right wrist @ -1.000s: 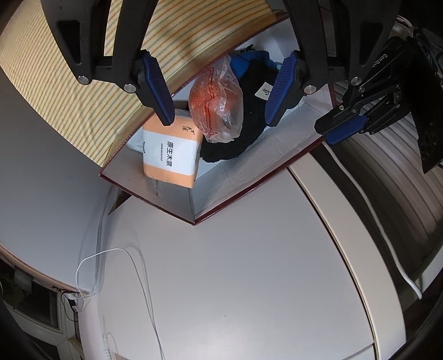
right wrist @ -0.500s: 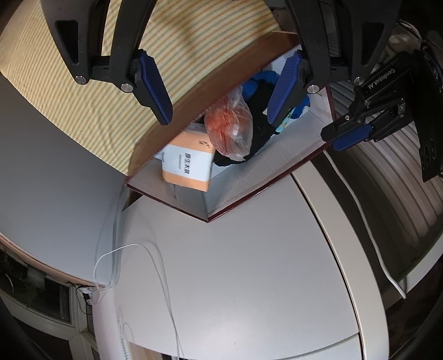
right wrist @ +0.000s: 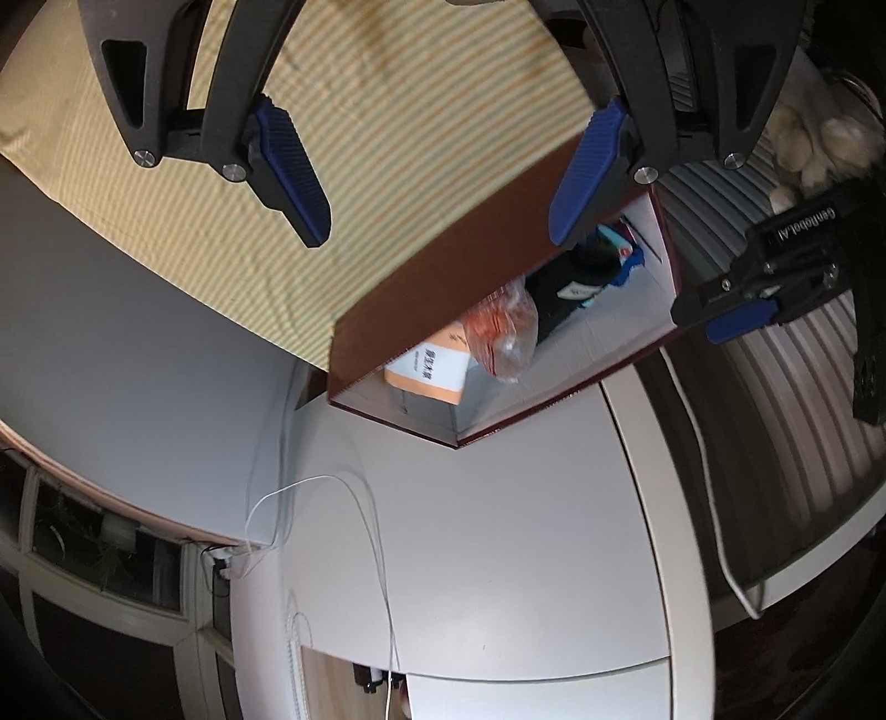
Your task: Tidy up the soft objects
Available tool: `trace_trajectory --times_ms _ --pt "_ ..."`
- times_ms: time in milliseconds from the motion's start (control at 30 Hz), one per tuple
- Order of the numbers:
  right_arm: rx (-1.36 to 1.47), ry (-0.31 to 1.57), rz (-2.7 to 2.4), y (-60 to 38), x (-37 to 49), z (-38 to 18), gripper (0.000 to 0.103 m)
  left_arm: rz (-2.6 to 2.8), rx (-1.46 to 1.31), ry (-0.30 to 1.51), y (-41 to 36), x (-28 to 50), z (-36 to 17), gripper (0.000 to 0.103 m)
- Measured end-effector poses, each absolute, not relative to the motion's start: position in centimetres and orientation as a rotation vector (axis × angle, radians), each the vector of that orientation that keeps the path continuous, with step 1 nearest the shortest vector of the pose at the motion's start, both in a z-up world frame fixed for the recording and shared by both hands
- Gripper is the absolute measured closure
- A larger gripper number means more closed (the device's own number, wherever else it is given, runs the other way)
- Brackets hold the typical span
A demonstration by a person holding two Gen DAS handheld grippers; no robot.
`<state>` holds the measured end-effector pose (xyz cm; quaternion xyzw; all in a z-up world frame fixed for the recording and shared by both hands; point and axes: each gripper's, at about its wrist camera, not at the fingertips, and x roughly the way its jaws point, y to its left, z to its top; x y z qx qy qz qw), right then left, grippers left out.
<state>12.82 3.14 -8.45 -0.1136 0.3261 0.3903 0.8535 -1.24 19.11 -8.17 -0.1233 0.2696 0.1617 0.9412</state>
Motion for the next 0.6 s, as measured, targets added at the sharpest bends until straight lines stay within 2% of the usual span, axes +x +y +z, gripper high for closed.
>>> trace_trajectory --times_ms 133,367,433,600 --pt "-0.208 0.665 0.814 1.2 11.5 -8.2 0.024 0.334 -0.255 0.537 17.8 -2.4 -8.1 0.030" --pt "-0.161 0.614 0.781 -1.5 8.9 -8.1 0.021 0.357 -0.255 0.521 15.6 -4.6 -8.4 0.030" --pt "-0.159 0.604 0.769 -2.1 8.2 -8.4 0.020 0.357 -0.276 0.527 15.4 -5.1 -8.8 0.023" --pt "-0.158 0.602 0.757 -3.2 6.7 -9.1 0.020 0.376 -0.284 0.538 14.9 -5.8 -9.3 0.023"
